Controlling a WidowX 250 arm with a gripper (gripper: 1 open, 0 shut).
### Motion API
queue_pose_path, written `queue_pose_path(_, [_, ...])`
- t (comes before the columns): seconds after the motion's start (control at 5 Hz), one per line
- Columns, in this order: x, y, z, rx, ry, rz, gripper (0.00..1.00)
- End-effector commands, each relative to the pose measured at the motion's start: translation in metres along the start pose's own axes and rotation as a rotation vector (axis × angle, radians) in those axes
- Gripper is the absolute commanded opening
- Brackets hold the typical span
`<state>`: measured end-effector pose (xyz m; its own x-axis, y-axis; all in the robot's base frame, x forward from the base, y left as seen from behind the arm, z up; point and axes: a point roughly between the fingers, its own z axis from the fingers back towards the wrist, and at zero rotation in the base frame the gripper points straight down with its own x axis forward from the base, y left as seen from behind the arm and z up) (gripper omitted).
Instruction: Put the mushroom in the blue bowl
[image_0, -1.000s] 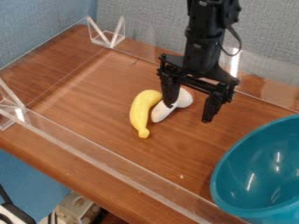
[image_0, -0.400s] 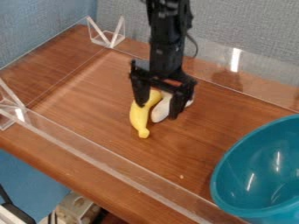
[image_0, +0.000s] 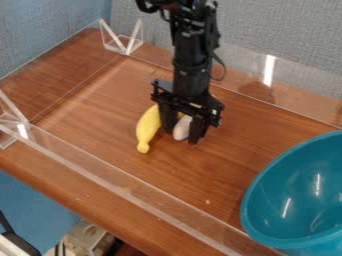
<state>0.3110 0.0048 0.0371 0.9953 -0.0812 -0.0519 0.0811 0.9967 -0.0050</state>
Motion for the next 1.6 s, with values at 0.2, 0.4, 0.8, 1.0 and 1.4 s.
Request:
queue_pose_path(0.2, [-0.002,0.031,0.015,-0.019,-0.044,0.035,1.0])
queue_pose_path(0.4, [0.005,0.035,0.012,-0.03,-0.056,0.012,0.0])
queue_pose_path(0.8, [0.012,0.035,0.017,-0.045,-0.075,-0.027,0.0])
queue_pose_path(1.0, [0.013,0.039,0.028,-0.055,-0.091,0.01,0.0])
queue_pose_path(1.4, [0.016,0.044,0.035,-0.078,-0.116,0.01,0.0])
